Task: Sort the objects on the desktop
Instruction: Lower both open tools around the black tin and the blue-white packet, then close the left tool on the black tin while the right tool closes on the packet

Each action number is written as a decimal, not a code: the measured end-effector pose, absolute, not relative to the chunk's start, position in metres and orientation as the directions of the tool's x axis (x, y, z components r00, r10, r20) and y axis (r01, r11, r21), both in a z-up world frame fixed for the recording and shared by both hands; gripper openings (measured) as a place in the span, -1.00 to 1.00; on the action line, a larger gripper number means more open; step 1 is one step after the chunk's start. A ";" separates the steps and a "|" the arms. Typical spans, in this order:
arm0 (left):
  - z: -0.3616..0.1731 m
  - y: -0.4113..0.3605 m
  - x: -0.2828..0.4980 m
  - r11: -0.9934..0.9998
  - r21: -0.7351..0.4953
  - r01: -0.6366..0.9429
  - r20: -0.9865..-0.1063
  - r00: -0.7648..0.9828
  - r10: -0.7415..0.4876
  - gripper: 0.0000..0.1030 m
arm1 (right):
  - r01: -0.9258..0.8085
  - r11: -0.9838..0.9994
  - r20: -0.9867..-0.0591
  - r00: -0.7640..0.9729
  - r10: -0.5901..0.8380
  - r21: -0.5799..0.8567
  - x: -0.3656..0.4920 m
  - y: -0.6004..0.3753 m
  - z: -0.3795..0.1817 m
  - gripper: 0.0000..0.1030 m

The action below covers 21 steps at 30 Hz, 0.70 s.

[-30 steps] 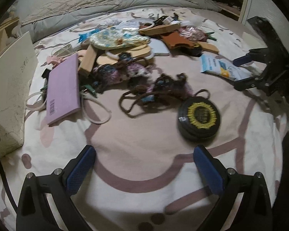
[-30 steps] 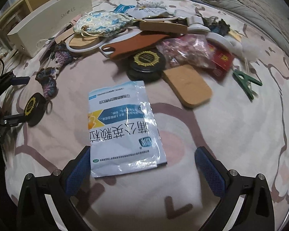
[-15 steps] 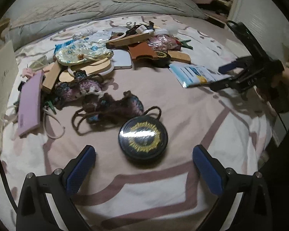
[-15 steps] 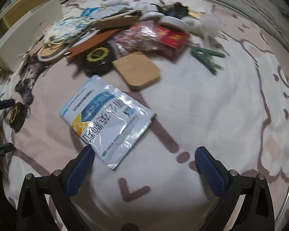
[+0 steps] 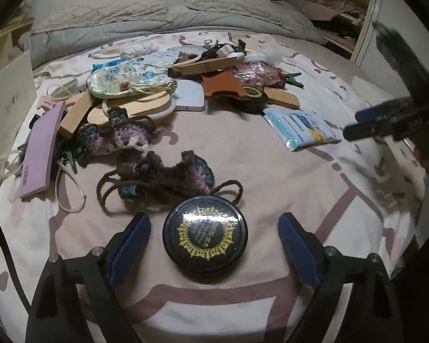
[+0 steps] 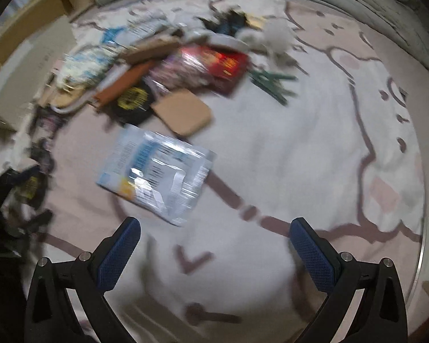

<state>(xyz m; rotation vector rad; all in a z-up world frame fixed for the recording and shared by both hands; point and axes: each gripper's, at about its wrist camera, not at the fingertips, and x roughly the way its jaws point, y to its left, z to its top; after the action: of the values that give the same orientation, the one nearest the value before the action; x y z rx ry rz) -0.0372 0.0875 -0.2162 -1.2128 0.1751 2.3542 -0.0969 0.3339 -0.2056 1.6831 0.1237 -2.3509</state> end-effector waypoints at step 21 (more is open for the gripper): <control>-0.218 0.087 -0.026 -0.870 -0.084 -0.486 -0.784 -0.506 0.359 0.99 | 0.190 -0.978 -0.933 -0.332 -0.141 0.080 -0.115 0.259 -0.233 1.00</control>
<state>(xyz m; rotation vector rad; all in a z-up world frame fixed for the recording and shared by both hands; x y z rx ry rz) -0.0264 0.0871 -0.2185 -1.1818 0.2009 2.3611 -0.1153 0.2593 -0.2325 1.6802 0.0644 -2.4095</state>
